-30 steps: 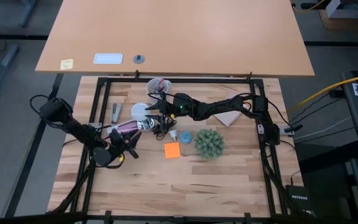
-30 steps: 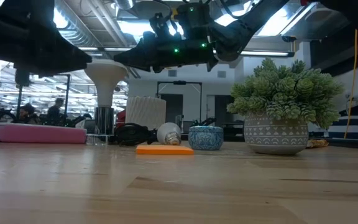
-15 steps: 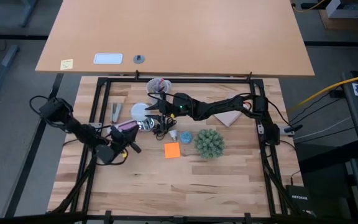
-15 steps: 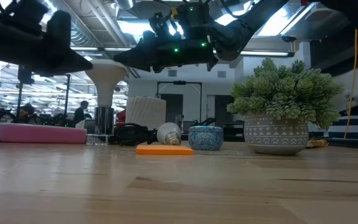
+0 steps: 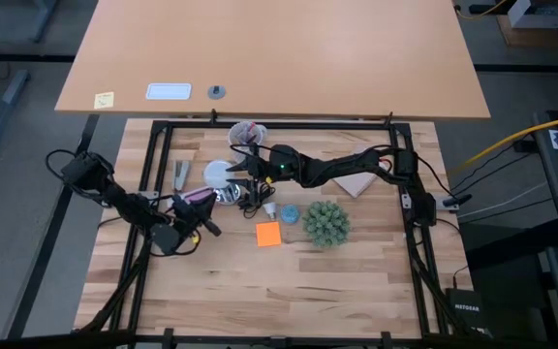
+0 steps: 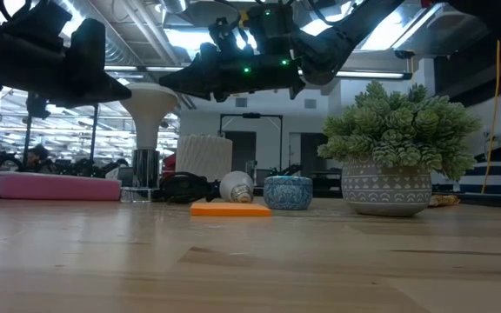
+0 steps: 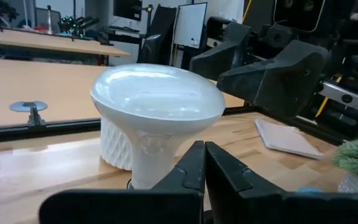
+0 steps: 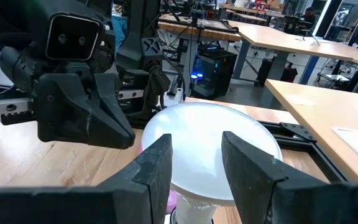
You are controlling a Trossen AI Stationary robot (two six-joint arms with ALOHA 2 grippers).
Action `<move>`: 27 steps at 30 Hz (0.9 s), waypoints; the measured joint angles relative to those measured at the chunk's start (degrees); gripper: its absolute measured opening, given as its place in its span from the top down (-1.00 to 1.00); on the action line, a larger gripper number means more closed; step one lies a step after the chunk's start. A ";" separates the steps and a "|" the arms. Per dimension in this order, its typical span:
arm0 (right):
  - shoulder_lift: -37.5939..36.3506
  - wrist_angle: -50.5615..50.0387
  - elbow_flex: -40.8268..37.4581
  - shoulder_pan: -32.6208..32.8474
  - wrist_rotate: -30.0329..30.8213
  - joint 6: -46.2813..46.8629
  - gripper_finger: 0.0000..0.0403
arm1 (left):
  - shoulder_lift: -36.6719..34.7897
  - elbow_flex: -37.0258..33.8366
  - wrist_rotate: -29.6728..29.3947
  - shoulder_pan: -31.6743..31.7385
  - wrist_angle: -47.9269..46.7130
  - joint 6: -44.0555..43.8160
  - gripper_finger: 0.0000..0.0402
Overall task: Screw lightbulb
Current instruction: Insert the lightbulb into the silver lamp
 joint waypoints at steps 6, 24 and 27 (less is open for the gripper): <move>0.00 0.00 0.00 0.00 0.00 0.00 0.29 | 0.02 0.26 0.00 -3.59 8.73 6.13 1.00; 0.00 0.00 0.00 0.00 -0.02 0.00 0.29 | -0.59 0.07 -0.02 -0.37 21.73 28.31 1.00; 0.00 -0.01 -0.02 0.01 -0.02 0.00 0.29 | -0.59 0.07 -0.01 0.41 21.70 29.59 1.00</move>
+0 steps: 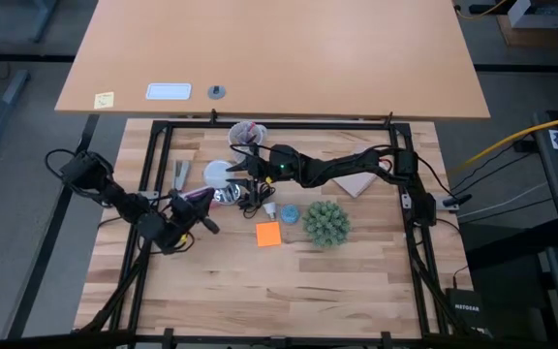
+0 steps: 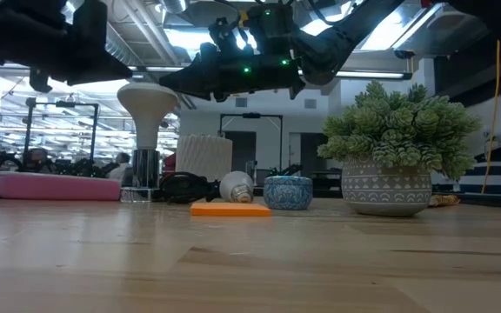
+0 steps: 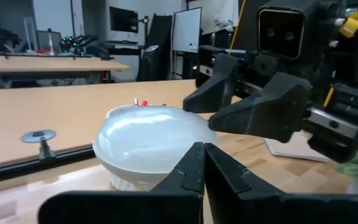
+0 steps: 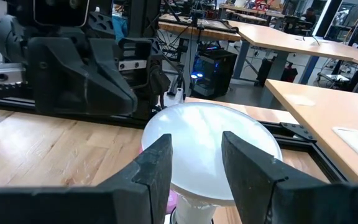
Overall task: Screw lightbulb
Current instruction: Insert the lightbulb into the silver lamp
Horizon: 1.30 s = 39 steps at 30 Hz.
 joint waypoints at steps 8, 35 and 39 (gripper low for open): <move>0.00 0.01 0.00 -0.01 -0.57 0.02 0.29 | 0.01 0.00 -0.01 -0.68 0.52 0.18 1.00; 0.00 0.00 0.00 0.00 -0.61 0.00 0.29 | 0.02 -5.07 0.01 -2.60 -2.75 -12.43 1.00; 0.00 0.00 0.00 0.01 -0.61 0.00 0.29 | 0.01 -5.07 0.01 -2.54 -2.75 -12.45 1.00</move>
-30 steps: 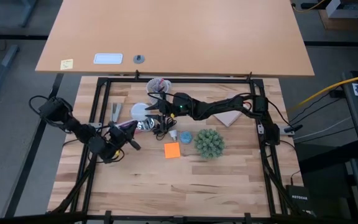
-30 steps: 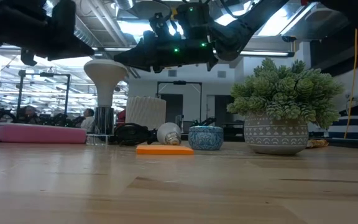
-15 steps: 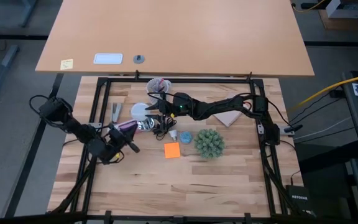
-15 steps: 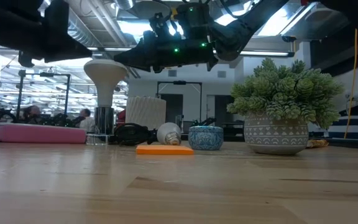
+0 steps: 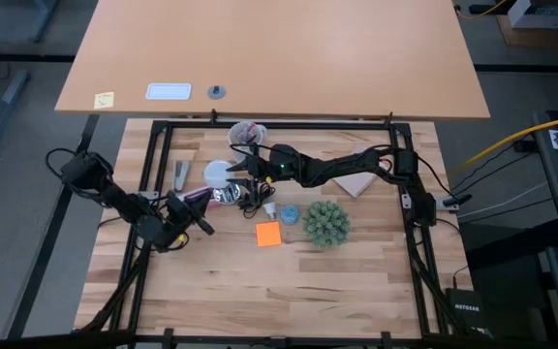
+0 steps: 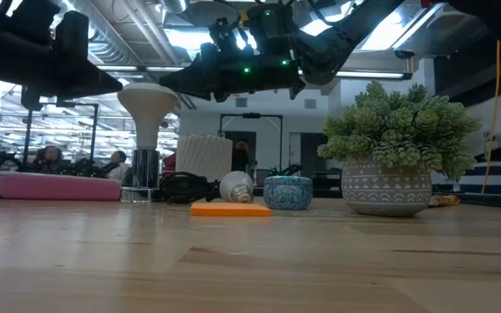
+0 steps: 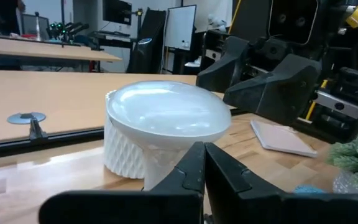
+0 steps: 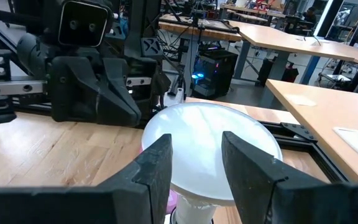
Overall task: Screw lightbulb
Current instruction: Insert the lightbulb into the silver lamp
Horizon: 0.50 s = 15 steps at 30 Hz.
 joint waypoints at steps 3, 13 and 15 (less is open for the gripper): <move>0.00 0.00 0.00 0.00 -0.02 0.01 0.29 | 0.00 0.00 0.01 0.77 0.00 0.01 1.00; 0.00 -0.02 0.00 -0.01 -1.08 0.22 0.29 | 0.00 0.00 0.02 4.71 0.00 0.02 1.00; 0.00 -0.03 -0.02 -0.04 -1.57 1.08 0.29 | -0.01 0.00 0.00 5.13 0.00 0.00 1.00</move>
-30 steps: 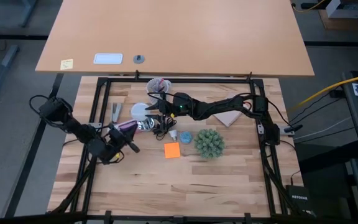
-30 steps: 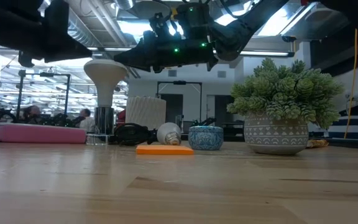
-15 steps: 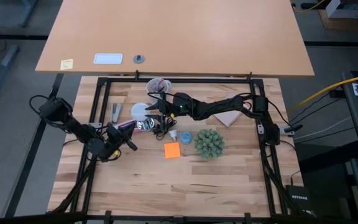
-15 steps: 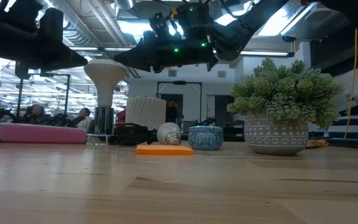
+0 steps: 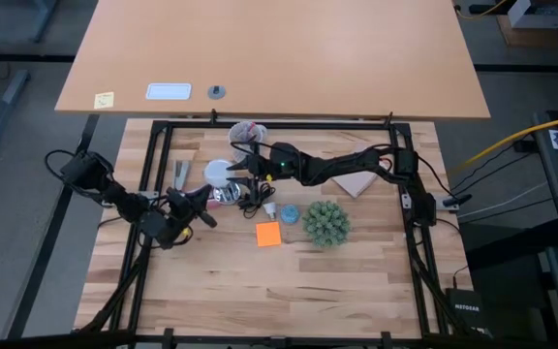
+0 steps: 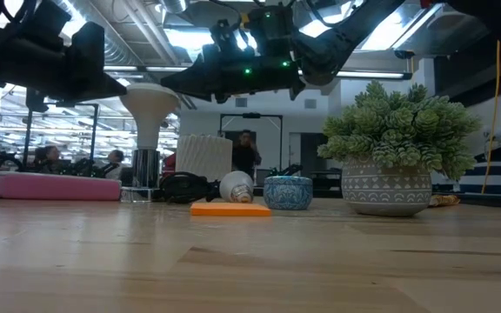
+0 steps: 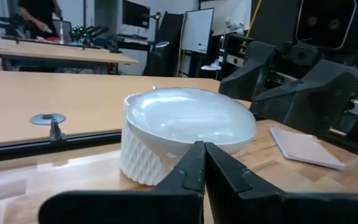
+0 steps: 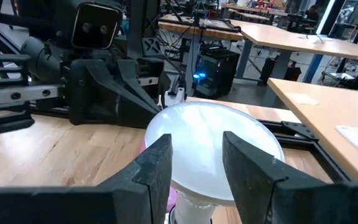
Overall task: Screw lightbulb
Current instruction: Insert the lightbulb into the silver lamp
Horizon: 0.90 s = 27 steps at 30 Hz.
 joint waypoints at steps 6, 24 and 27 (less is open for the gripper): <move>0.00 -0.04 0.00 -0.02 -0.60 0.45 0.29 | 0.00 0.00 -0.04 0.19 0.00 0.44 1.00; -0.02 -0.20 -0.01 0.04 -4.55 1.91 0.29 | 0.00 -0.23 -0.38 0.21 -0.20 3.89 1.00; -0.02 -0.20 0.00 0.38 -4.53 1.91 0.29 | 0.00 -0.88 -0.17 0.21 -0.17 3.93 1.00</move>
